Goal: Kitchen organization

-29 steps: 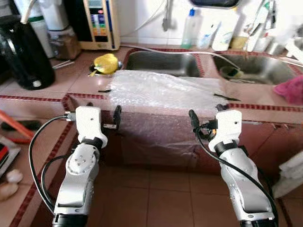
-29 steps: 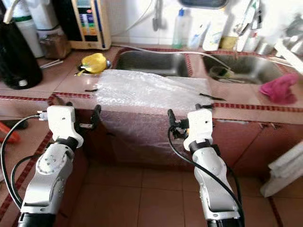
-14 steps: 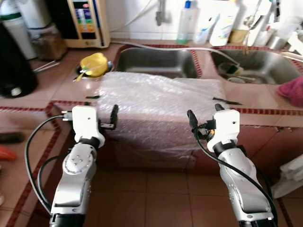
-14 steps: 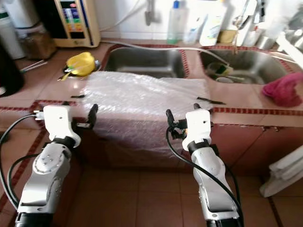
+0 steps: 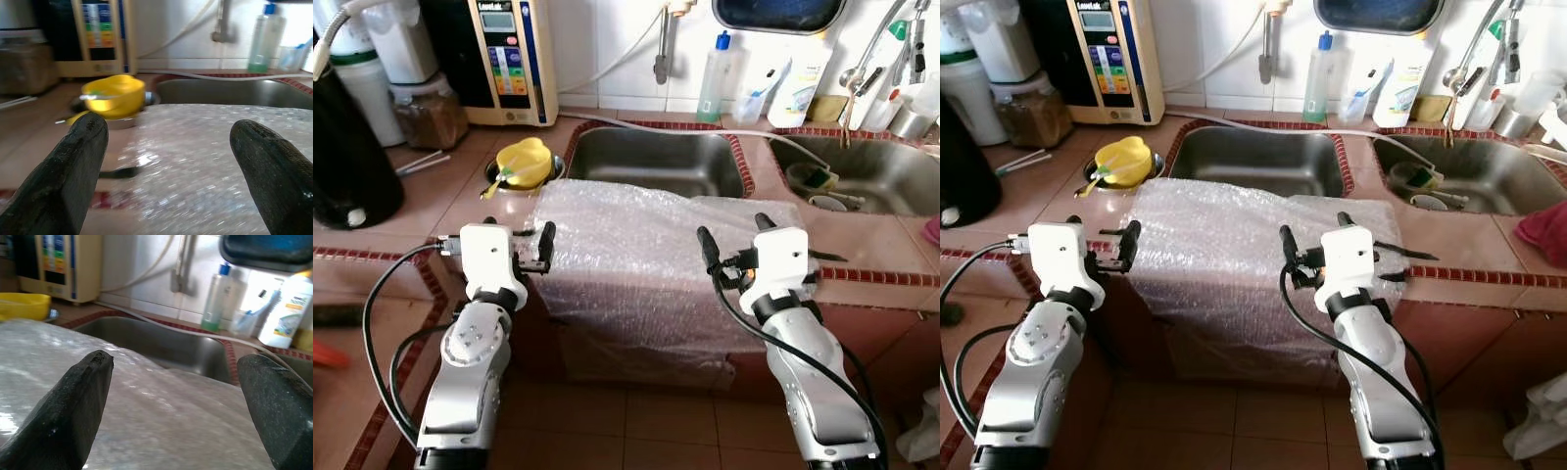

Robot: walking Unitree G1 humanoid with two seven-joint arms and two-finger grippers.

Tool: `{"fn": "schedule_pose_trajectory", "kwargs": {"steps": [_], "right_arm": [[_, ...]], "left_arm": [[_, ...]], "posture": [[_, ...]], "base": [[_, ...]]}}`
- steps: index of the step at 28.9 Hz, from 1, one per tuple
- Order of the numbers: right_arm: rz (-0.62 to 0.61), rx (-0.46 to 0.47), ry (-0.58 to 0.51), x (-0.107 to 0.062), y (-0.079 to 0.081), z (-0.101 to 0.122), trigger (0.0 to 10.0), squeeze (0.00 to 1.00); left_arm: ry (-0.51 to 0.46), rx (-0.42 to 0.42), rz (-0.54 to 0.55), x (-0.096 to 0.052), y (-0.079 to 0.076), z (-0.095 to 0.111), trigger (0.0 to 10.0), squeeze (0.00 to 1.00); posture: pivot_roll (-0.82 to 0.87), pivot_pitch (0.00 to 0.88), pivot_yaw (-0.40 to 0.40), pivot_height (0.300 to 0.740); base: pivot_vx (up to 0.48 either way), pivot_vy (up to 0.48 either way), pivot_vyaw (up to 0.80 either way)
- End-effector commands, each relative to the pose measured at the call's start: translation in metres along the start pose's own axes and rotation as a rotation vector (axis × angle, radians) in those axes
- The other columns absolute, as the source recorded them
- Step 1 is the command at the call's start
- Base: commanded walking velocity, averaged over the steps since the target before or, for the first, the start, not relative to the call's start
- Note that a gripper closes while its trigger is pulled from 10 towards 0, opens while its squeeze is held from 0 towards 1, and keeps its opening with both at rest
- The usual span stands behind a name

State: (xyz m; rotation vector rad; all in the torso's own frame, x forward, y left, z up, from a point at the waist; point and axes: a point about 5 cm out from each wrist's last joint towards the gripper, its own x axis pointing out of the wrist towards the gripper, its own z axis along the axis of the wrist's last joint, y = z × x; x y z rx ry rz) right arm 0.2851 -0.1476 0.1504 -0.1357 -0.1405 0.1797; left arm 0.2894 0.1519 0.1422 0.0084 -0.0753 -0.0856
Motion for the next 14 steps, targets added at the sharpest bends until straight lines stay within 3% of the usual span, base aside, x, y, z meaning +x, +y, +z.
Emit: {"fn": "schedule_pose_trajectory", "kwargs": {"steps": [1,7,14], "right_arm": [[-0.013,-0.012,-0.001,-0.0018,-0.0057,0.0016,10.0,0.0],[-0.015,-0.014,0.001,-0.0023,-0.0058,0.0008,10.0,0.0],[-0.016,-0.015,0.006,-0.0026,-0.0056,-0.0002,10.0,0.0]], "left_arm": [[-0.001,-0.001,-0.023,0.001,-0.0056,0.0016,10.0,0.0],[0.006,0.0,-0.024,0.0008,-0.0056,0.0002,10.0,0.0],[0.023,0.004,0.02,0.0016,-0.0022,-0.0017,10.0,0.0]], "posture": [[0.0,0.0,0.017,0.74],[0.0,0.0,0.017,0.74],[0.0,0.0,0.017,0.74]], "base": [[0.311,0.0,0.0],[0.294,0.0,0.0],[0.0,0.0,0.0]]}}
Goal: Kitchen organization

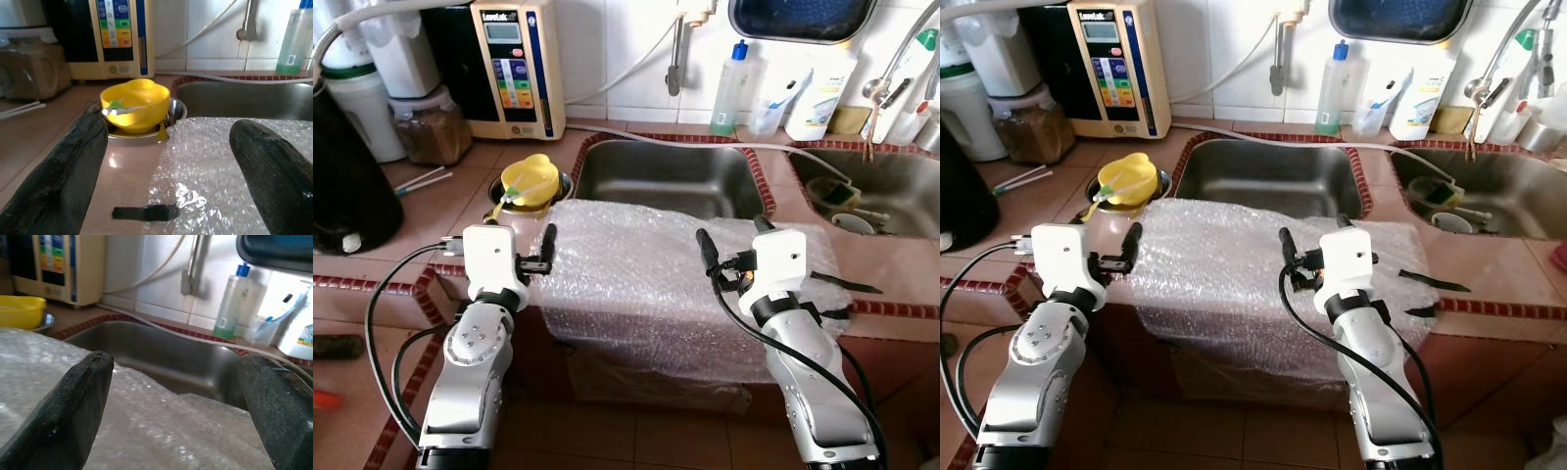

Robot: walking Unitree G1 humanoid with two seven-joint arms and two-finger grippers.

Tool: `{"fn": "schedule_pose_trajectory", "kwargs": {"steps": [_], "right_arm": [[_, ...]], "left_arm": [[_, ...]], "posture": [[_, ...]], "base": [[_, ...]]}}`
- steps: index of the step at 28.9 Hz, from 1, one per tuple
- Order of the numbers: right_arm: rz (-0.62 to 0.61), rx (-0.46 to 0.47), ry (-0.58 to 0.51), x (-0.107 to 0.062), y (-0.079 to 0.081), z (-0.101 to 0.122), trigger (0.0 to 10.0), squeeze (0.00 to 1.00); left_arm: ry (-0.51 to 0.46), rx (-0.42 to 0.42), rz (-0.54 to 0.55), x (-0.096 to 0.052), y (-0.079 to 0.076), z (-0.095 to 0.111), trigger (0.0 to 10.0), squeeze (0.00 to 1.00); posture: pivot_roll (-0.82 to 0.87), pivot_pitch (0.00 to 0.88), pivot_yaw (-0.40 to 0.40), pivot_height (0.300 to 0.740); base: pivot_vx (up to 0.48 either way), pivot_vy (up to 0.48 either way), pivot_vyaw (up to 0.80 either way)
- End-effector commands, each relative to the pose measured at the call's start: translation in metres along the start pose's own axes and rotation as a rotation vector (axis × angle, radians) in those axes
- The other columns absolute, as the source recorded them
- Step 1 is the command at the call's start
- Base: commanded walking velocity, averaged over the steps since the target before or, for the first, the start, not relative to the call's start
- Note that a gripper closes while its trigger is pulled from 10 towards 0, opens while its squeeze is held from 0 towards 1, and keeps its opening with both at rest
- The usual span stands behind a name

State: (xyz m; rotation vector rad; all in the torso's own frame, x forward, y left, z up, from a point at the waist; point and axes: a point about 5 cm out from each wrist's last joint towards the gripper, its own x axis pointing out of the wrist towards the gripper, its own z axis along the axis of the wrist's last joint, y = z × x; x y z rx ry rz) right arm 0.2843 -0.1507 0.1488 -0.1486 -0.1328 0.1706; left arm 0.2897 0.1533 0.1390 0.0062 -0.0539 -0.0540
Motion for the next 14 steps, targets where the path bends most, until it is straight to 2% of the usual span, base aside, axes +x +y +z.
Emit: {"fn": "schedule_pose_trajectory", "kwargs": {"steps": [1,3,6,14], "right_arm": [[-0.008,-0.002,-0.003,-0.0009,-0.0029,0.0016,10.0,0.0],[-0.008,-0.002,-0.003,-0.0008,-0.0028,0.0015,10.0,0.0],[-0.007,-0.001,-0.004,-0.0007,-0.0025,0.0014,10.0,0.0],[-0.007,-0.002,0.002,-0.001,-0.0022,-0.0002,10.0,0.0]], "left_arm": [[0.004,-0.003,-0.019,0.0016,-0.0041,0.0017,10.0,0.0],[0.004,-0.01,-0.028,0.0016,-0.0049,0.0019,10.0,0.0],[0.004,-0.012,-0.036,0.0013,-0.0061,0.002,10.0,0.0],[0.01,-0.015,-0.031,0.0023,-0.0059,0.0016,10.0,0.0]], "posture": [[0.0,0.0,0.018,0.74],[0.0,0.0,0.018,0.74],[0.0,0.0,0.019,0.74],[0.0,0.0,0.02,0.74]], "base": [[0.0,0.0,0.0],[0.0,0.0,0.0],[0.0,-0.251,0.0],[0.0,-0.317,0.0]]}}
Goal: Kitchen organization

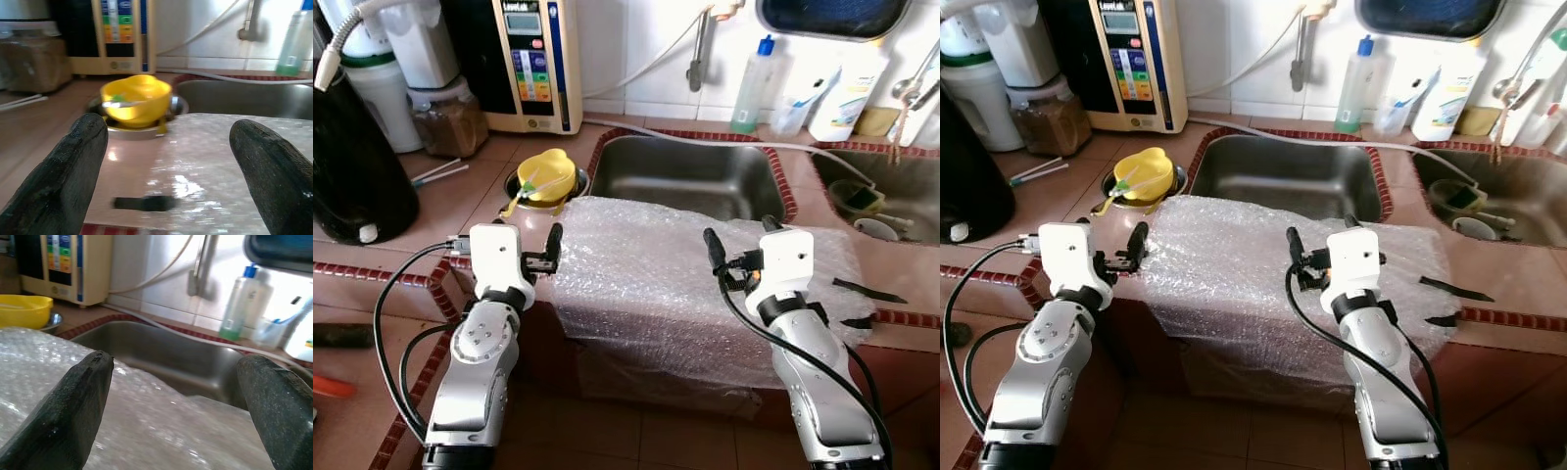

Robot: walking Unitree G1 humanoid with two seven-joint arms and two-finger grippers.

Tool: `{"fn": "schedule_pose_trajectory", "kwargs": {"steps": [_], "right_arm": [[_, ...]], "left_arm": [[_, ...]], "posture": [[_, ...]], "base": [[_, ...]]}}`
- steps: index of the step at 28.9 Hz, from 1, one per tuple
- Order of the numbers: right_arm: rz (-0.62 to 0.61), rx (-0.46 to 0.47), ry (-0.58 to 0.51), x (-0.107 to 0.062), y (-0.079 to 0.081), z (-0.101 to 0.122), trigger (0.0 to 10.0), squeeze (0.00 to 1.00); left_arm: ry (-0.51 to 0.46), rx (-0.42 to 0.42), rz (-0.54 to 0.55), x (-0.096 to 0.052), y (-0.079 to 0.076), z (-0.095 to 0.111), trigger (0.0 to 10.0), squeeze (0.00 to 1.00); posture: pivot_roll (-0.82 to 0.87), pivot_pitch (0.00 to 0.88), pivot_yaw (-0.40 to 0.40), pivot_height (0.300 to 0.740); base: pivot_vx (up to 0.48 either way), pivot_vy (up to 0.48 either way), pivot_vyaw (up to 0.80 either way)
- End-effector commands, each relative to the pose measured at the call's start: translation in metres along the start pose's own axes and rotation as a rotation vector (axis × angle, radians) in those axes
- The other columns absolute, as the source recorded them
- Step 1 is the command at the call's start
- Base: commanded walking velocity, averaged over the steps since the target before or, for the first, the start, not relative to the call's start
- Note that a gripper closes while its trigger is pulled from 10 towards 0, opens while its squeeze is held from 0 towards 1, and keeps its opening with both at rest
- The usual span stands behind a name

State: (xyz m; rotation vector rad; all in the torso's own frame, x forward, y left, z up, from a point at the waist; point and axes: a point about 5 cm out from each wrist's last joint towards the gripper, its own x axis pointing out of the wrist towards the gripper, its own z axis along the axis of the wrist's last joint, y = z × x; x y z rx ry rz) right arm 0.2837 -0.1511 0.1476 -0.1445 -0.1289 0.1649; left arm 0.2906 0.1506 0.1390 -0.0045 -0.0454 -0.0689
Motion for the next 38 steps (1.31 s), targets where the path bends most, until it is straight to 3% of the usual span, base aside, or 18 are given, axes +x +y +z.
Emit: {"fn": "schedule_pose_trajectory", "kwargs": {"steps": [1,15,26,38], "right_arm": [[-0.001,-0.007,-0.002,0.0,-0.002,0.001,10.0,0.0],[0.011,-0.016,-0.008,0.0,0.0,0.002,10.0,0.0],[0.014,0.001,-0.006,0.001,0.001,0.001,10.0,0.0],[0.007,-0.001,-0.003,0.001,-0.001,0.0,10.0,0.0]], "left_arm": [[0.002,-0.003,-0.015,0.001,-0.003,0.002,10.0,0.0],[-0.019,0.021,0.055,0.003,0.003,0.004,10.0,0.0],[-0.047,0.042,0.066,0.005,0.002,0.007,10.0,0.0],[-0.058,0.022,-0.031,0.005,-0.007,0.008,10.0,0.0]], "posture": [[0.0,0.0,0.02,0.74],[0.0,0.0,0.022,0.74],[0.0,0.0,0.019,0.74],[0.0,0.0,0.019,0.74]], "base": [[0.0,-0.398,0.0],[0.0,-0.025,0.0],[0.0,0.0,0.57],[0.0,0.0,0.0]]}}
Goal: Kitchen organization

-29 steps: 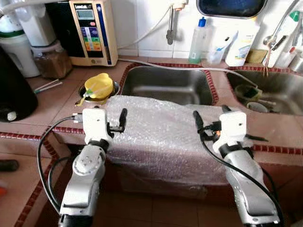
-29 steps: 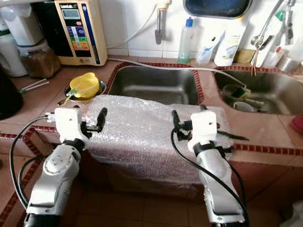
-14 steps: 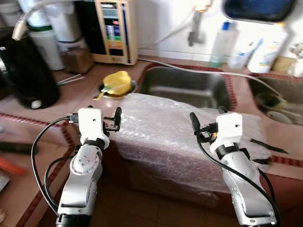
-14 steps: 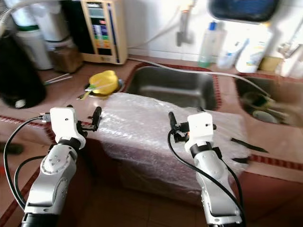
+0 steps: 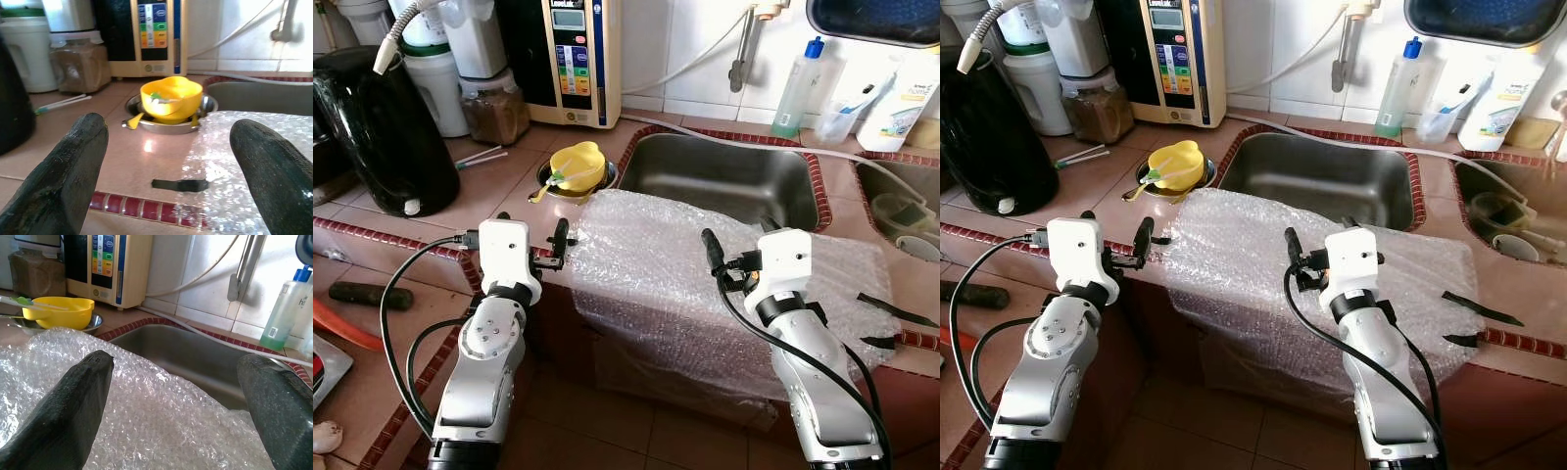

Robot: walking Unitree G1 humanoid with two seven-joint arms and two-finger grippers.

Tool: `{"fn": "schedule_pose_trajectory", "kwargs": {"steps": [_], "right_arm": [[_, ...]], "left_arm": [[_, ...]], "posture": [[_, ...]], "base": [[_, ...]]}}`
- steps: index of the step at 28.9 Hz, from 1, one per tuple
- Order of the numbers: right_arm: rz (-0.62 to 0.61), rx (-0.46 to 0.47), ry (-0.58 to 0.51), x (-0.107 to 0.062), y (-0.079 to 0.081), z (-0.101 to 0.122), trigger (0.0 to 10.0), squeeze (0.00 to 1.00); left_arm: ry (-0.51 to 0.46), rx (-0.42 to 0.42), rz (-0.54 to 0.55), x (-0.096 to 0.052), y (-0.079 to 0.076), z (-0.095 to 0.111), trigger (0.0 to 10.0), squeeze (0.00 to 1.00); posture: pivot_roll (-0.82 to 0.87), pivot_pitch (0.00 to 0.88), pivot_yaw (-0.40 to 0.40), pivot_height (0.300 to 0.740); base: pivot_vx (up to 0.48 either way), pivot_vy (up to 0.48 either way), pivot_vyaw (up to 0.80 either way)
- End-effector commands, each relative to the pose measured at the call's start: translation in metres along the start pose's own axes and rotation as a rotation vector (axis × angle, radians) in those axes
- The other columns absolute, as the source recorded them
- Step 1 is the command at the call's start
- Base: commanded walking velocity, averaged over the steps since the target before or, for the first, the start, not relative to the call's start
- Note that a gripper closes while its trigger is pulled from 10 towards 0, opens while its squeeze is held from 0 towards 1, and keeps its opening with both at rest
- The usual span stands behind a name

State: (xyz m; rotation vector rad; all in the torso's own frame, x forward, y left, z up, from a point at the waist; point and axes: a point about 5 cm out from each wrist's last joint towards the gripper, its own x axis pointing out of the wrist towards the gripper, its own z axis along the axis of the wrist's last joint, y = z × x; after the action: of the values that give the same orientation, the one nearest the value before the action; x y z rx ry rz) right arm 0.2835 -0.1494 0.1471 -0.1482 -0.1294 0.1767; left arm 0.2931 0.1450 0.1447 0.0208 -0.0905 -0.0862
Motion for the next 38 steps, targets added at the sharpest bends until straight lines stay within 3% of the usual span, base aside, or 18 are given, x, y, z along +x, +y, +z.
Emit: {"fn": "schedule_pose_trajectory", "kwargs": {"steps": [1,38], "right_arm": [[-0.004,0.001,-0.001,0.0004,-0.0026,-0.0001,10.0,0.0],[0.001,-0.007,0.003,-0.0003,-0.0013,-0.0015,10.0,0.0]], "left_arm": [[-0.015,0.001,-0.012,0.0015,-0.001,0.0031,10.0,0.0],[-0.013,-0.016,-0.051,-0.0008,-0.0029,0.0029,10.0,0.0]], "posture": [[0.0,0.0,0.018,0.74],[0.0,0.0,0.021,0.74]], "base": [[0.0,0.0,0.0],[0.246,0.0,0.0]]}}
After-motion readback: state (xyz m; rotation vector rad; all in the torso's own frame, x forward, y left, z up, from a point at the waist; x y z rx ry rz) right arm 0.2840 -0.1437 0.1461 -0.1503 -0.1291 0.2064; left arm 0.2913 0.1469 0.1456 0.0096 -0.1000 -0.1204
